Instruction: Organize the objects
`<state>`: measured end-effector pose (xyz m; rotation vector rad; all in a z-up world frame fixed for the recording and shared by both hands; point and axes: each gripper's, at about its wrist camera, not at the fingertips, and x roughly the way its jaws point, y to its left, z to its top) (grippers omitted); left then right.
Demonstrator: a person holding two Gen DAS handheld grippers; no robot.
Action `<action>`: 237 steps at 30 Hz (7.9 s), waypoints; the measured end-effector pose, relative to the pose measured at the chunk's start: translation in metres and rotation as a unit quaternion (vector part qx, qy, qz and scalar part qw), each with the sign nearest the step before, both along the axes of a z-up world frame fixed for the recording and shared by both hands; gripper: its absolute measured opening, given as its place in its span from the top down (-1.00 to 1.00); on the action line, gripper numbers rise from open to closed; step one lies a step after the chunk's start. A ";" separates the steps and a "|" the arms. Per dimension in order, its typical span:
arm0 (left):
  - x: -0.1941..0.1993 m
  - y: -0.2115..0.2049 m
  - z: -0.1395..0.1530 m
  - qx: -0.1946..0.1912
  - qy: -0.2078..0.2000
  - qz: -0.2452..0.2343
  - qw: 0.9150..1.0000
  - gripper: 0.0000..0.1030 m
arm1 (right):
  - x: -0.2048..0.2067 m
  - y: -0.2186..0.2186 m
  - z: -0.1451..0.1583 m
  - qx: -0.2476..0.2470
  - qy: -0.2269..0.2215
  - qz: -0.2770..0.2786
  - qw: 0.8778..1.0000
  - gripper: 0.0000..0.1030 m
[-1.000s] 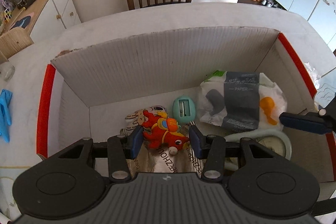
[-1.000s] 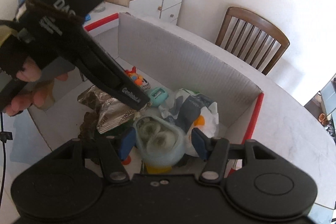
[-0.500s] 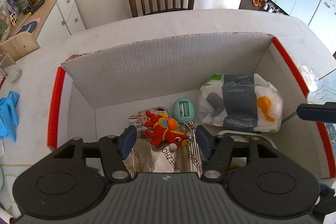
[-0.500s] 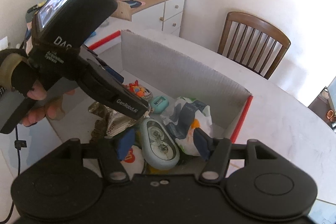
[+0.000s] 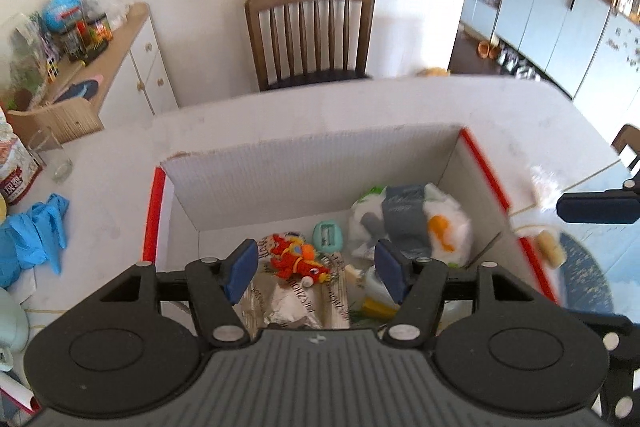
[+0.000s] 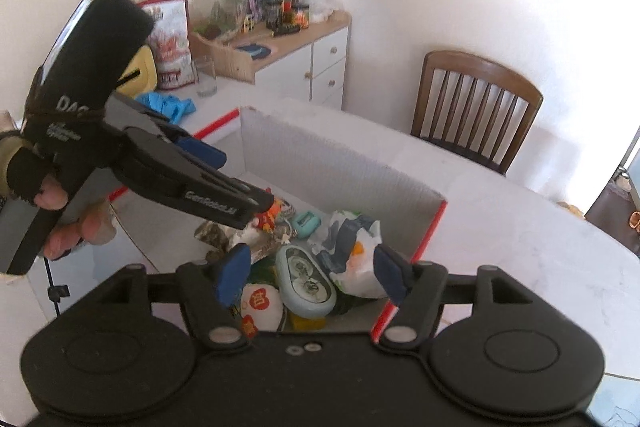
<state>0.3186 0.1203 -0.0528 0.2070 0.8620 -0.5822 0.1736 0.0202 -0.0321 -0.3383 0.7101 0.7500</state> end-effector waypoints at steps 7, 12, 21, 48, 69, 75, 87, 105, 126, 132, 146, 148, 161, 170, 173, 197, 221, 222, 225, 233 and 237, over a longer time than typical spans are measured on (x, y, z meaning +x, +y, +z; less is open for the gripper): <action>-0.025 0.002 0.030 -0.032 -0.023 0.014 0.999 -0.34 | -0.012 -0.026 0.026 0.020 -0.008 0.003 1.000 -0.38; -0.047 -0.004 0.048 -0.046 -0.040 0.016 0.998 -0.52 | -0.020 -0.050 0.040 0.030 -0.010 0.002 1.000 -0.48; -0.087 -0.035 0.060 -0.067 -0.050 0.017 0.996 -0.60 | -0.024 -0.101 0.057 0.050 -0.021 -0.013 0.998 -0.78; -0.154 -0.182 0.007 -0.096 -0.022 -0.004 0.995 -0.99 | 0.054 -0.262 -0.003 0.015 -0.026 -0.042 0.999 -0.90; -0.145 -0.232 -0.092 -0.044 -0.010 0.059 0.997 -0.99 | 0.135 -0.237 -0.097 -0.005 0.042 -0.011 0.999 -0.85; -0.142 -0.246 -0.102 -0.028 -0.024 0.067 0.997 -0.99 | 0.152 -0.224 -0.118 -0.009 0.057 0.002 0.998 -0.85; -0.136 -0.257 -0.113 -0.029 -0.009 0.081 0.996 -0.96 | 0.166 -0.208 -0.136 -0.012 0.066 0.037 0.997 -0.68; -0.135 -0.267 -0.107 -0.011 0.001 0.078 0.997 0.29 | 0.164 -0.197 -0.139 -0.022 0.059 0.049 0.997 0.12; -0.146 -0.236 -0.092 -0.042 0.015 0.063 0.997 0.60 | 0.121 -0.230 -0.100 0.001 0.082 -0.030 0.996 0.48; -0.153 -0.221 -0.075 -0.049 0.012 0.053 0.997 0.60 | 0.090 -0.231 -0.079 0.003 0.073 -0.038 0.997 0.48; -0.168 -0.161 -0.019 -0.070 -0.003 0.021 0.997 0.60 | 0.033 -0.205 -0.026 0.024 0.065 -0.061 0.996 0.48; -0.168 -0.147 -0.010 -0.072 -0.008 0.019 0.997 0.60 | 0.024 -0.196 -0.018 0.030 0.060 -0.061 0.996 0.48; -0.147 -0.056 0.026 -0.094 -0.037 0.027 0.995 0.60 | -0.012 -0.120 0.007 0.046 0.050 -0.039 0.997 0.48; -0.113 -0.001 0.028 -0.084 -0.055 0.054 0.994 0.60 | -0.019 -0.058 0.004 0.043 0.042 -0.021 0.998 0.48; -0.098 0.017 0.024 -0.072 -0.059 0.062 0.994 0.60 | -0.014 -0.042 -0.001 0.037 0.041 -0.020 0.998 0.48; 0.004 0.029 -0.060 0.048 -0.001 0.060 0.997 0.60 | 0.024 0.026 -0.073 -0.058 0.073 -0.016 0.996 0.41; -0.002 0.036 -0.057 0.046 0.025 0.073 0.996 0.39 | 0.013 0.005 -0.048 -0.008 0.061 -0.011 0.998 -0.06; -0.004 0.037 -0.054 0.041 0.023 0.073 0.996 0.39 | 0.012 0.004 -0.045 -0.005 0.060 -0.010 0.998 -0.06; -0.013 0.040 -0.043 0.028 0.015 0.076 0.997 0.27 | 0.008 0.001 -0.037 0.005 0.054 -0.008 0.999 -0.07; -0.044 0.045 -0.009 -0.014 -0.027 0.073 0.997 -0.24 | -0.004 -0.008 -0.014 0.036 0.038 -0.007 0.999 -0.15; -0.061 0.046 0.006 -0.033 -0.043 0.068 0.996 -0.37 | -0.010 -0.016 -0.005 0.050 0.031 -0.007 0.998 -0.22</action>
